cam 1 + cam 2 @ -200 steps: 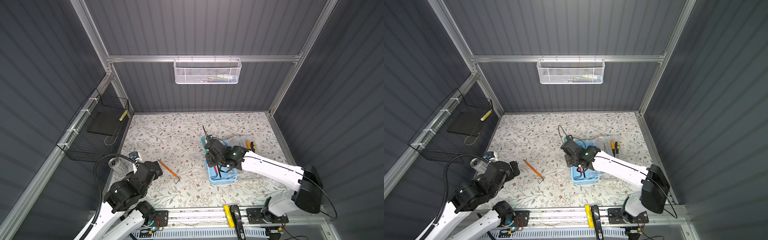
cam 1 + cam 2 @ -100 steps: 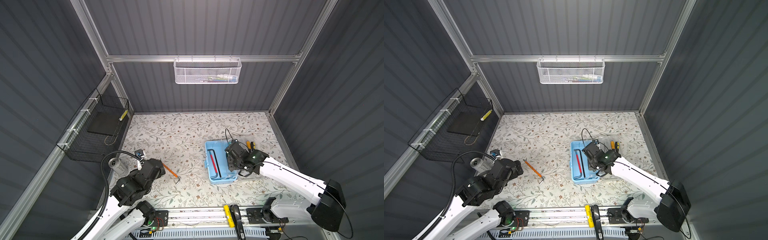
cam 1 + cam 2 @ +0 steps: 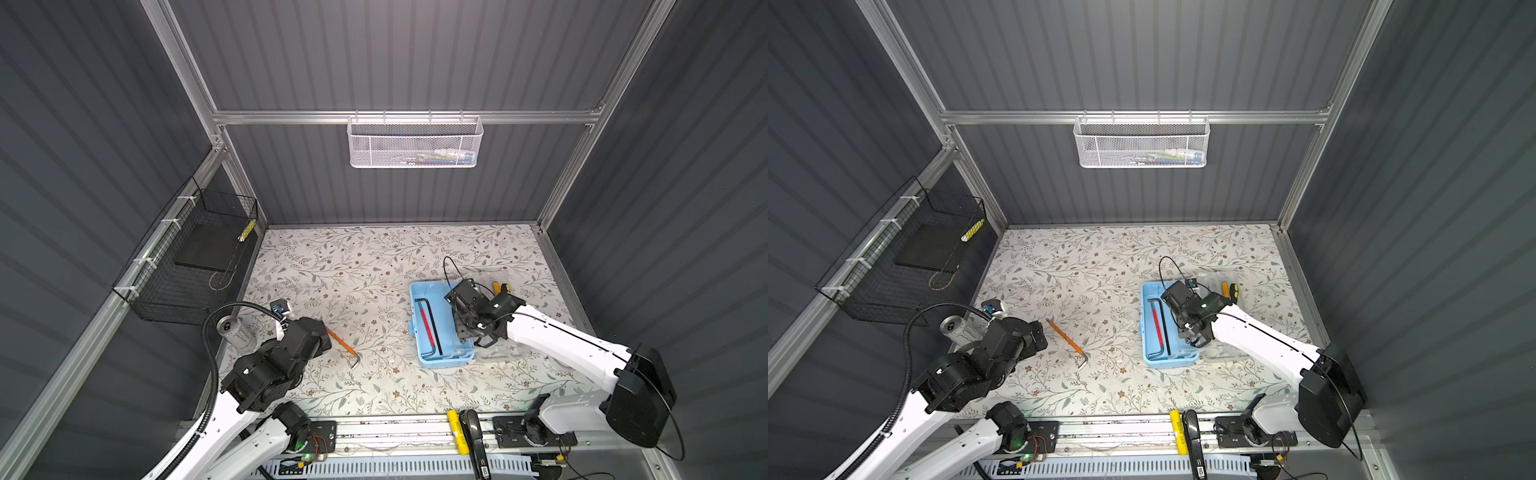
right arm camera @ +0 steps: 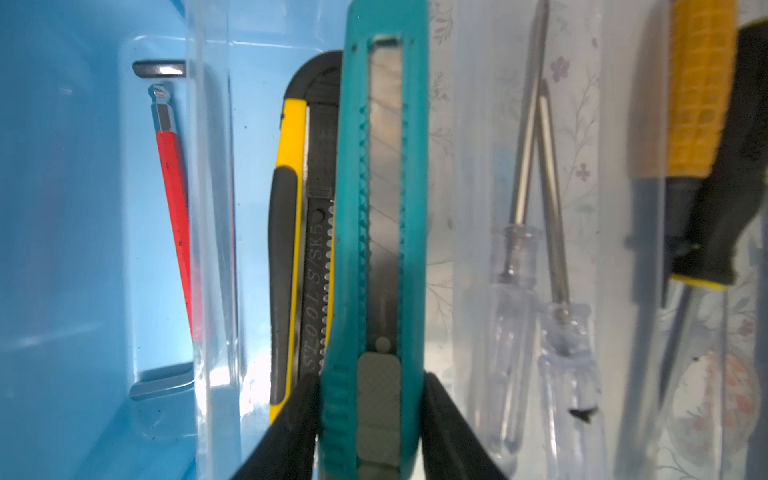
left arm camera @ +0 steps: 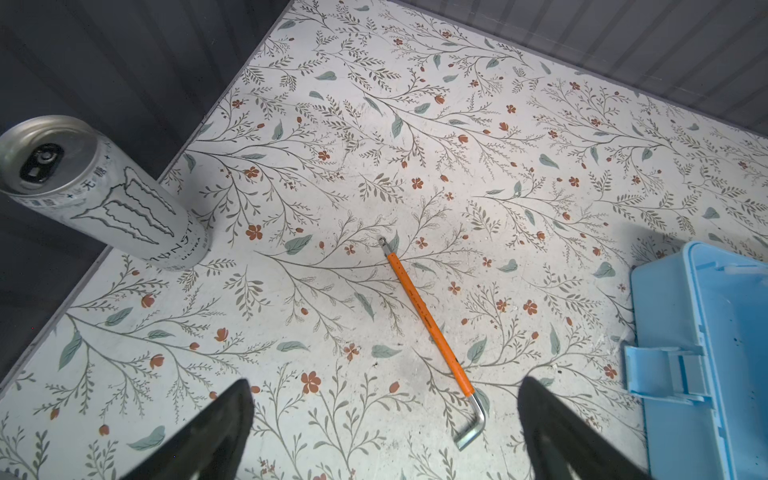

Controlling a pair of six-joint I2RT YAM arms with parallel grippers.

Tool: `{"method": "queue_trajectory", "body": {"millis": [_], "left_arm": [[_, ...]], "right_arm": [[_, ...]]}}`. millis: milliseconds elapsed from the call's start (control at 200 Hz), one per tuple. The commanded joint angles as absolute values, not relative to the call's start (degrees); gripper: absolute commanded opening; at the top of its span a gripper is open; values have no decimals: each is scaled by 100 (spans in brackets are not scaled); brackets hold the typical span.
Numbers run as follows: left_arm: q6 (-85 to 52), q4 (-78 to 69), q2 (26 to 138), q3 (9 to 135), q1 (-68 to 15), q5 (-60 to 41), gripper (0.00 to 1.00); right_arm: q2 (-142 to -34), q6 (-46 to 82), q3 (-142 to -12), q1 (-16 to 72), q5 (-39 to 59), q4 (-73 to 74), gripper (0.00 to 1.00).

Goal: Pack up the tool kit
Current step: 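Move the right gripper back over the orange-handled hex key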

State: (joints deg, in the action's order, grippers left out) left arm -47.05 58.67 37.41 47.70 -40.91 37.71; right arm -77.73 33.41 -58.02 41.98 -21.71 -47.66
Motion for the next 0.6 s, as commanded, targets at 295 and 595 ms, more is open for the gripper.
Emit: {"method": "queue_trajectory", "body": {"millis": [295, 595], "left_arm": [[-4536, 5900, 3779, 4904, -4087, 3822, 99], [-4458, 6353, 3668, 5415, -4087, 4068, 100]], "right_arm": [[-7612, 2593, -6179, 4531, -1435, -4219, 51], [-9617, 1641, -7479, 5888, -26, -2885, 52]]}}
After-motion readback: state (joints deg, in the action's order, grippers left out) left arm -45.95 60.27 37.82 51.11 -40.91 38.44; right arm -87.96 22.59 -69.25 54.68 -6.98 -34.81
